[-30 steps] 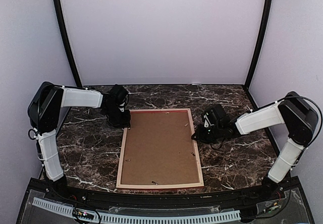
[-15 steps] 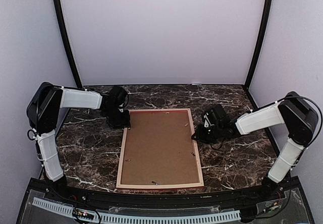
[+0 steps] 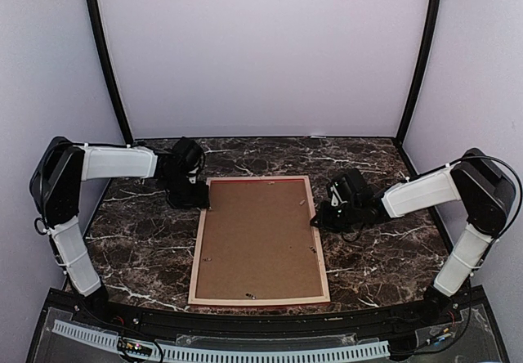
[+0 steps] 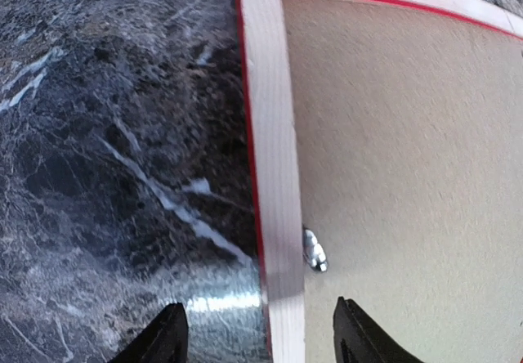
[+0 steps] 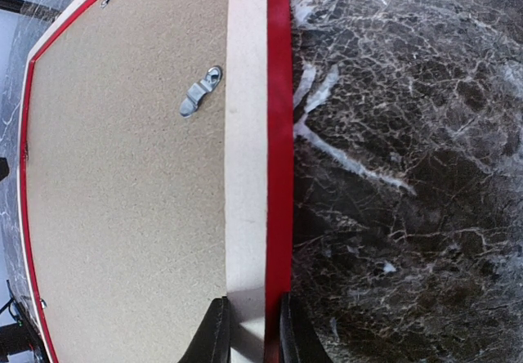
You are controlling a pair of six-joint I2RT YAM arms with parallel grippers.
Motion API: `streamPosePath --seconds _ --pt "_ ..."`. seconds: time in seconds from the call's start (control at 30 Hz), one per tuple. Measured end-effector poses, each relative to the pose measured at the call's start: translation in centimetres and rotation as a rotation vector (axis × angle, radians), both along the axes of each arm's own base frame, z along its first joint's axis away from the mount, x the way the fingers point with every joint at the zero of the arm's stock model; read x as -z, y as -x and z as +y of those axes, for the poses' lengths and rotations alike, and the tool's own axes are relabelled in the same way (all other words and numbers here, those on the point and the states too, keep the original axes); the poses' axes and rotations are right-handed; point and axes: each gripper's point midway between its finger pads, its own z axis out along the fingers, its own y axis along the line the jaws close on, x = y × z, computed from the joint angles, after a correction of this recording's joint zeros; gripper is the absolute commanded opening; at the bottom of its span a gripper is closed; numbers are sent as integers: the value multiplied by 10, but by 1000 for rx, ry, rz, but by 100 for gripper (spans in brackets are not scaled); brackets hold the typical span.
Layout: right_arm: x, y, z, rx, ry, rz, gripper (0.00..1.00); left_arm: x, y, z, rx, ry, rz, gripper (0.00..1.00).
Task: Put the photo into the frame
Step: Press the fastener onto the backboard.
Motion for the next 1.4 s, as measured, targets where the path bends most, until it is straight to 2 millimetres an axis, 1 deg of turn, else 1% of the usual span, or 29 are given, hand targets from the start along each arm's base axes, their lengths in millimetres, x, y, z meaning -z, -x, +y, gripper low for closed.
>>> streamPosePath --seconds 0.07,0.2,0.3,0.37,0.47,0.67,0.8,0.97,1.2,1.33,1.4 --pt "0 0 0 0 1 1 5 -5 15 -5 44 2 -3 67" --pt "0 -2 -2 5 5 2 5 -13 57 -23 169 0 -4 72" --pt "0 -3 -3 8 8 1 5 -16 86 -31 243 2 -2 76" --pt "0 -3 -3 9 8 2 5 -13 102 -32 279 -2 8 78" --pt "0 -4 -4 10 12 5 5 -5 123 -30 320 -21 30 79" --pt "0 -4 -4 12 15 6 5 10 153 -28 395 -76 52 80" --pt "0 -4 -4 13 14 7 5 15 160 -26 415 -95 59 79" --pt "0 -4 -4 14 13 6 5 15 158 -27 423 -106 47 75" --pt "0 -4 -4 16 10 5 5 22 158 -25 424 -126 59 74" --pt "0 -4 -4 16 8 3 5 22 156 -24 421 -132 50 71" --pt "0 -4 -4 15 7 3 5 22 155 -24 420 -139 49 67"
